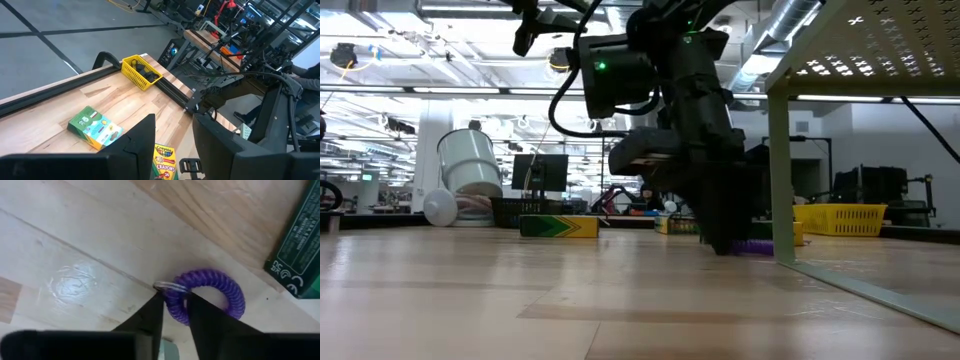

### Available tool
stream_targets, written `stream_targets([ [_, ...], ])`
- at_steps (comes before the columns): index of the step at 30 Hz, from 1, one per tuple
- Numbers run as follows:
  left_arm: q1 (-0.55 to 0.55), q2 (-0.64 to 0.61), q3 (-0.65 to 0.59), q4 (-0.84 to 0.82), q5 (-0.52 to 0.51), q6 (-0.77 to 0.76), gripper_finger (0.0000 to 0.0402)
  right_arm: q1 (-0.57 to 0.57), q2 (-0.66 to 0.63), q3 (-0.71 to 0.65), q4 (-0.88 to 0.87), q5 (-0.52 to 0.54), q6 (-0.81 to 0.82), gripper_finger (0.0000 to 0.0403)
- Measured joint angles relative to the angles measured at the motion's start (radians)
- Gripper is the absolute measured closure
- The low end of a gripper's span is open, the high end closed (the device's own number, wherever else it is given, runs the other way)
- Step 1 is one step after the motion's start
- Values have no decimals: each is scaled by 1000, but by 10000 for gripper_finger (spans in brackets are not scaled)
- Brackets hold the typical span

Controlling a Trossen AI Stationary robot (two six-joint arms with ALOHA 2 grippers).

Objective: Pick & Place Office Desk Supplies
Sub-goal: Put the purple spring keychain into the black bin

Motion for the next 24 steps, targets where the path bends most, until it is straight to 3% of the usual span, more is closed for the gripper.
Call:
stream_targets([
  [5, 0, 0, 0, 0, 8, 0, 276, 0, -4, -2, -2, 11, -19, 372],
  [10, 0, 0, 0, -6, 96, 7, 276, -4, -61, -8, 3, 46, -33, 397],
  [19, 0, -27, -1, -179, 86, 66, 276, -41, -414, -3, 150, 162, -10, 400],
  [24, -13, -19, -1, -129, 202, 96, 273, -70, -591, -3, 389, 166, -35, 401],
])
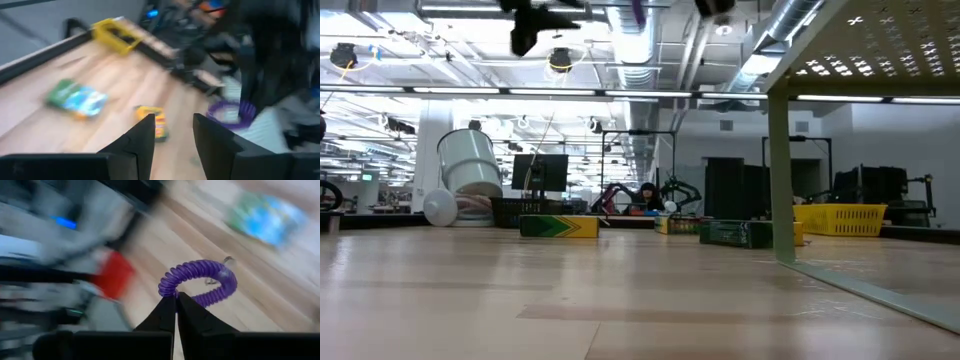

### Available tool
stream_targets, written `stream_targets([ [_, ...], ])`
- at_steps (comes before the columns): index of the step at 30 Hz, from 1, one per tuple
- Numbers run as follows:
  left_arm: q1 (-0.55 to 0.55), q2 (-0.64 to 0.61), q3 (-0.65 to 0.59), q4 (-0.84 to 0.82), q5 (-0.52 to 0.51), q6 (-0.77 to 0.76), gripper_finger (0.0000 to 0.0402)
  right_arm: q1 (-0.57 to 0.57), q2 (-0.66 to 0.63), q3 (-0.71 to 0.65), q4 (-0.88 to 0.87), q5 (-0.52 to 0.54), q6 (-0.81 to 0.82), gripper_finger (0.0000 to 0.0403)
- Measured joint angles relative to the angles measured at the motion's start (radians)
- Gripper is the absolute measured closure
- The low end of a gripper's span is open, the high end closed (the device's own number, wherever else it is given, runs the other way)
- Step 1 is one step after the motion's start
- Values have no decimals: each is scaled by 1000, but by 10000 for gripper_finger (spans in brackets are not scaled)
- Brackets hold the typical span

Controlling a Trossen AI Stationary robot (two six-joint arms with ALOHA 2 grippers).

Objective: Pick & Place Office Desk Supplies
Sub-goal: Put the purple spring keychain into the black bin

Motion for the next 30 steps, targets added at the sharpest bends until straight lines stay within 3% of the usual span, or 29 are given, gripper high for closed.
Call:
stream_targets([
  [5, -29, 20, 2, 200, 69, -2, 251, -20, -107, 2, 138, -12, -46, 402],
  [11, -50, 86, 1, 434, 76, -106, 208, -10, -140, 0, 239, -24, -100, 403],
  [18, -59, 204, 1, 559, 70, -172, 178, -6, -136, 0, 344, -114, -132, 403],
  [23, -64, 253, 1, 727, 169, -191, 174, -2, -136, 0, 341, -145, -149, 403],
  [30, -49, 262, 1, 757, 347, -188, 174, 1, -155, 2, 426, -206, -159, 403],
])
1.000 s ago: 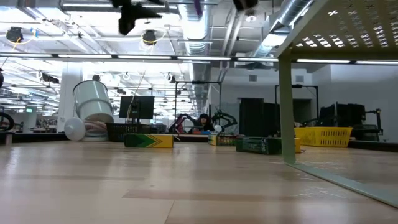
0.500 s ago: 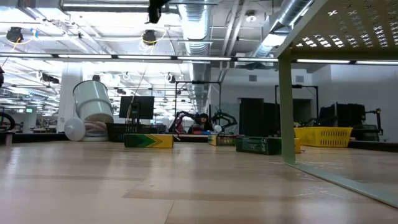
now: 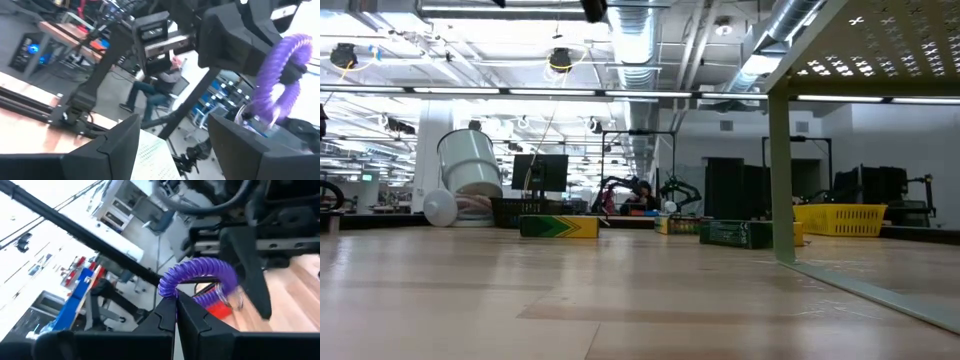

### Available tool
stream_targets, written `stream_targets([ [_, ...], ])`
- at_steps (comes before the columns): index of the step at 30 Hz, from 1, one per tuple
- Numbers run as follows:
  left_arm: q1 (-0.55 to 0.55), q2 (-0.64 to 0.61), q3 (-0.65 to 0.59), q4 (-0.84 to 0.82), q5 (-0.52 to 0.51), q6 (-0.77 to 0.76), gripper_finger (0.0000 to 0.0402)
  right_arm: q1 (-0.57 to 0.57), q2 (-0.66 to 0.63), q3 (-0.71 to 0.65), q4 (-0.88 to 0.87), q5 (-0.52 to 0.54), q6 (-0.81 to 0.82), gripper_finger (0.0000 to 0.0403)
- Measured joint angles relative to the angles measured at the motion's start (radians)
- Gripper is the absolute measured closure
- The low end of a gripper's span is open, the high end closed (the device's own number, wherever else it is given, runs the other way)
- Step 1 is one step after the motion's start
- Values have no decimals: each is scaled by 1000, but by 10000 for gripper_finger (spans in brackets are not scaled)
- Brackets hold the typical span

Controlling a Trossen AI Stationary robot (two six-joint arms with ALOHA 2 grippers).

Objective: Pick & Place Office Desk Supplies
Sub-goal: Put the purple spring keychain into the black bin

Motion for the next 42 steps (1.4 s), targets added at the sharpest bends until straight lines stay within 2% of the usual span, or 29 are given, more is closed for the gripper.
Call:
stream_targets([
  [5, 20, 0, 0, 24, 89, -2, 174, 10, -22, -1, 30, -57, -15, 403],
  [13, 42, -1, 0, 236, 198, -86, 174, 38, -25, -2, 16, -77, -26, 403],
  [18, 34, -1, 0, 274, 198, -134, 174, 37, -26, -2, 19, -77, -43, 403],
  [35, -45, -1, 0, 279, 118, -137, 175, -6, 32, -2, 50, -127, -67, 403],
  [42, -46, -1, 0, 278, 119, -136, 219, -15, 49, -1, 75, -152, -60, 403],
])
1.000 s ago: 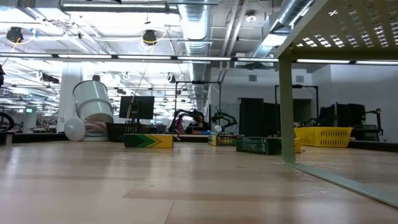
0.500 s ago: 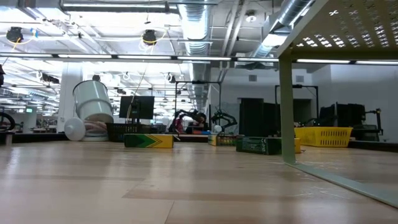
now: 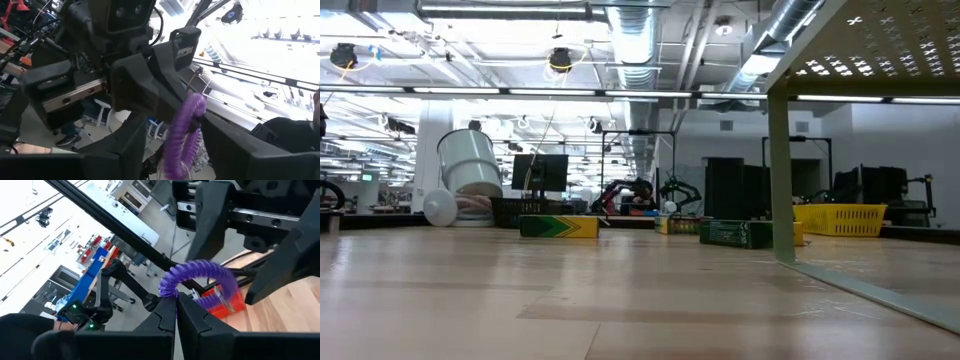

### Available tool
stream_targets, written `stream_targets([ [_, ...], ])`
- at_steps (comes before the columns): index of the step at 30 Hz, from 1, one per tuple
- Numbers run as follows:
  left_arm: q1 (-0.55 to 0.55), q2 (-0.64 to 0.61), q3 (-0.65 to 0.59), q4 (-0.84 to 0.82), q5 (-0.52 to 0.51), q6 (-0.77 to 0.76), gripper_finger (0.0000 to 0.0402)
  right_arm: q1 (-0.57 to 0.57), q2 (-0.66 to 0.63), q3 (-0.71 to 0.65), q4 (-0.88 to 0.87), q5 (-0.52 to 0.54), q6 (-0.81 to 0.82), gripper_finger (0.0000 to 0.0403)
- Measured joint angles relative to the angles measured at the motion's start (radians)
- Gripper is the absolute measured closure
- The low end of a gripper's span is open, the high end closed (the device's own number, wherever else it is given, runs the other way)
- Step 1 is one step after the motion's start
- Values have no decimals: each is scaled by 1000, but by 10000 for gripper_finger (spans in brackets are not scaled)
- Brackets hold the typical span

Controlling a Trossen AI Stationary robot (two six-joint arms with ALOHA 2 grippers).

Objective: Pick & Place Office Desk Supplies
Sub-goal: Put the purple spring keychain into the black bin

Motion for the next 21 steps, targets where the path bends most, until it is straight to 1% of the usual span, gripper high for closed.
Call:
stream_targets([
  [4, 0, 0, 0, 0, 5, 1, 256, 0, 0, 0, 10, -3, 0, 403],
  [13, 0, 0, 0, 0, 49, 6, 324, 0, 0, 0, 8, -1, 1, 403],
  [21, 0, 0, 1, 22, 54, 33, 386, -4, 0, 0, 9, 0, 7, 403],
])
